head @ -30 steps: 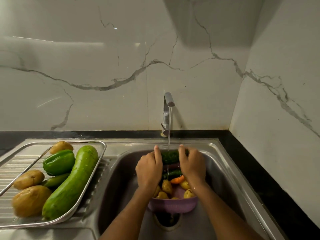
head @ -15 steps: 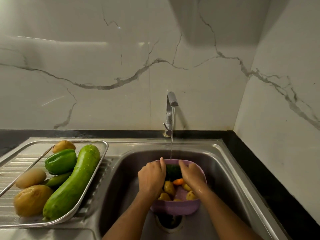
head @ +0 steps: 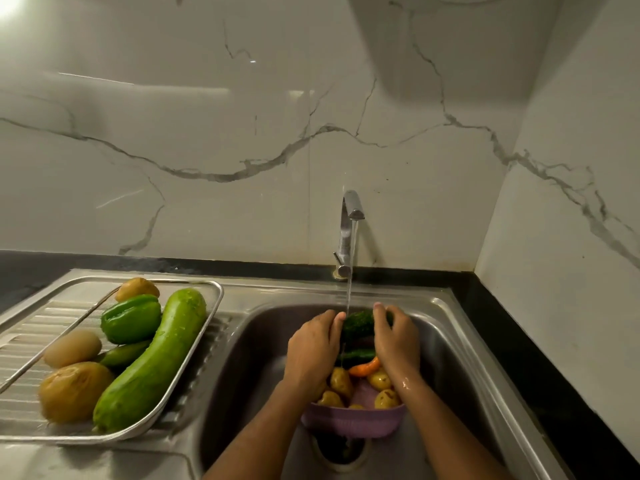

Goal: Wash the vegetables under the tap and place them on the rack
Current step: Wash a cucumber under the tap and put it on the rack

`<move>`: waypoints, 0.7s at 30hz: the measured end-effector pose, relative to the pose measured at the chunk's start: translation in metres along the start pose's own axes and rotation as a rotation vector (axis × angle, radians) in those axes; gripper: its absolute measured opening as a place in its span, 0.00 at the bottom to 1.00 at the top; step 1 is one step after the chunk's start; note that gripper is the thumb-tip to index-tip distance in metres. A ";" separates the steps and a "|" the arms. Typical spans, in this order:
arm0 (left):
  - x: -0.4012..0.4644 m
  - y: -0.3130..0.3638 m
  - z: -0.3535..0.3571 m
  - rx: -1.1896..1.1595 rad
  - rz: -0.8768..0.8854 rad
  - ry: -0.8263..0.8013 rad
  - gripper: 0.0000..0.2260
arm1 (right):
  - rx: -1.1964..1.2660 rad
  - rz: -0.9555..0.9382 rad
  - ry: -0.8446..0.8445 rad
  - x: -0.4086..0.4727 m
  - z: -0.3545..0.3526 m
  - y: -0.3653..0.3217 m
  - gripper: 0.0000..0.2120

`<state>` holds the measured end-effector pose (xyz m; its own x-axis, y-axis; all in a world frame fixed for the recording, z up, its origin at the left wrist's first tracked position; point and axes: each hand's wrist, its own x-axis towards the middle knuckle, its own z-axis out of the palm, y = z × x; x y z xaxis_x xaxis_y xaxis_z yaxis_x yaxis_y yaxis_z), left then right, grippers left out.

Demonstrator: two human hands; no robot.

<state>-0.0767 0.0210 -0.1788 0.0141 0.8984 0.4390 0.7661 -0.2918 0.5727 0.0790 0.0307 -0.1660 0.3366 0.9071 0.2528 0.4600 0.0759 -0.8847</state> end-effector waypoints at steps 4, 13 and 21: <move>-0.002 -0.001 -0.009 0.006 0.132 -0.135 0.21 | -0.143 -0.089 -0.005 -0.002 0.004 0.007 0.17; -0.015 0.025 -0.037 0.137 0.100 -0.198 0.23 | -0.063 -0.244 -0.133 -0.012 -0.002 -0.006 0.16; -0.013 0.046 -0.073 0.145 0.000 -0.230 0.15 | 0.258 -0.026 -0.084 -0.008 -0.006 -0.010 0.35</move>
<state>-0.0882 -0.0278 -0.1075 0.1466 0.9542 0.2608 0.8500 -0.2563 0.4601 0.0762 0.0208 -0.1566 0.2528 0.9340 0.2526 0.2393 0.1927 -0.9516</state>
